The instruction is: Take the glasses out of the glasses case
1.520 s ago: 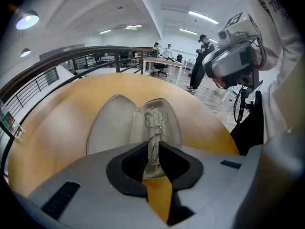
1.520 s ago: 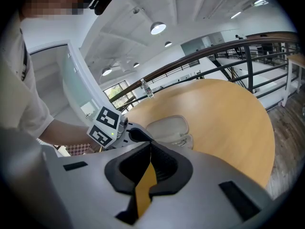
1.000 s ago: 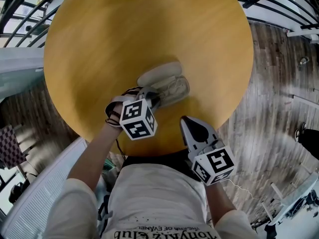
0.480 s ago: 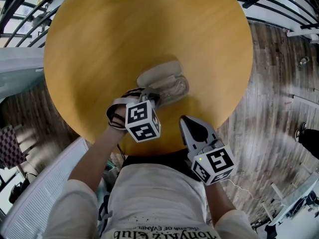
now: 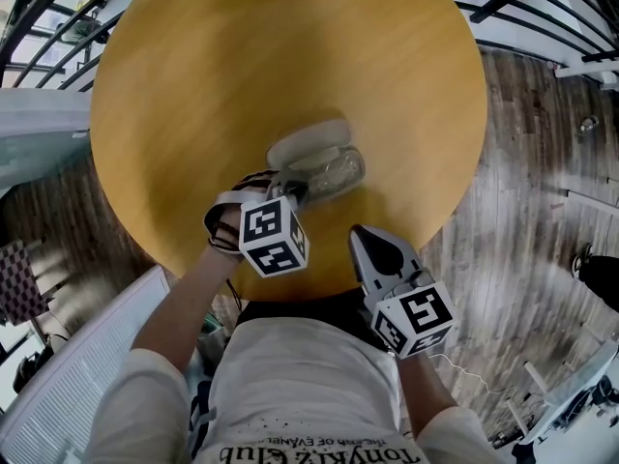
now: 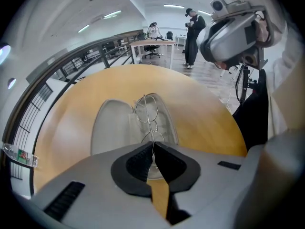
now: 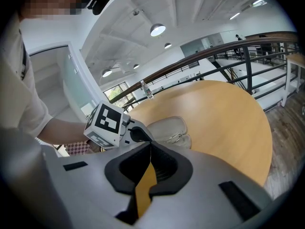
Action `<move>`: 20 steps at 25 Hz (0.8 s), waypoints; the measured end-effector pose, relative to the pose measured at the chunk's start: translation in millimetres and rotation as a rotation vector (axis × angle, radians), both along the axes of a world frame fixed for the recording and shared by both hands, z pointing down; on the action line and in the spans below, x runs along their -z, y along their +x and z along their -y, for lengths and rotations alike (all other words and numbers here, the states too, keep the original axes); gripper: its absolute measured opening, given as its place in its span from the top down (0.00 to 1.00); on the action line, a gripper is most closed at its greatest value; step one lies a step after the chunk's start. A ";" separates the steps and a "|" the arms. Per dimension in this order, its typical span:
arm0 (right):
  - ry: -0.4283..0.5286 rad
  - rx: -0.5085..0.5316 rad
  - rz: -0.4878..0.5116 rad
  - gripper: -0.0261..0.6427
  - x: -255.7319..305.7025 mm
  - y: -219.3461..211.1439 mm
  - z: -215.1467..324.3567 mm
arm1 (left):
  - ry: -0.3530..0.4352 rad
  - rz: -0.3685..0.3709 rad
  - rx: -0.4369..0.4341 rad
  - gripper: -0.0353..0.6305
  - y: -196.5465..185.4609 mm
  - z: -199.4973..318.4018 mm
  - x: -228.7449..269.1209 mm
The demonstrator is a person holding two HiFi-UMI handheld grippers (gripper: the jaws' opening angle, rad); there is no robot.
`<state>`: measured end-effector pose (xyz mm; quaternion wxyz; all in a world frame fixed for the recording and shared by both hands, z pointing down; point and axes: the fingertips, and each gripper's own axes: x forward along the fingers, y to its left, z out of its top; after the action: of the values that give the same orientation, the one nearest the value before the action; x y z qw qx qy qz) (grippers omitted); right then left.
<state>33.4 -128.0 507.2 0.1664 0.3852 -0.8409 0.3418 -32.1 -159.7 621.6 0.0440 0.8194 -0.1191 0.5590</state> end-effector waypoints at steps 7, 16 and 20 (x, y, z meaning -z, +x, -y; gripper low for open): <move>0.029 0.012 -0.008 0.92 11.6 5.9 -4.1 | 0.031 -0.017 0.037 0.89 -0.5 -0.4 15.6; 0.105 0.034 -0.035 0.92 43.1 11.5 -11.5 | 0.065 -0.109 0.139 0.89 -1.1 -11.3 59.9; 0.128 0.064 -0.066 0.92 60.2 7.3 -16.3 | 0.059 -0.181 0.207 0.89 -7.0 -24.0 90.9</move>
<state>40.7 -111.7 447.1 0.1800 0.3789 -0.8670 0.2691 -39.1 -135.7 530.7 0.0879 0.8508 -0.2147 0.4715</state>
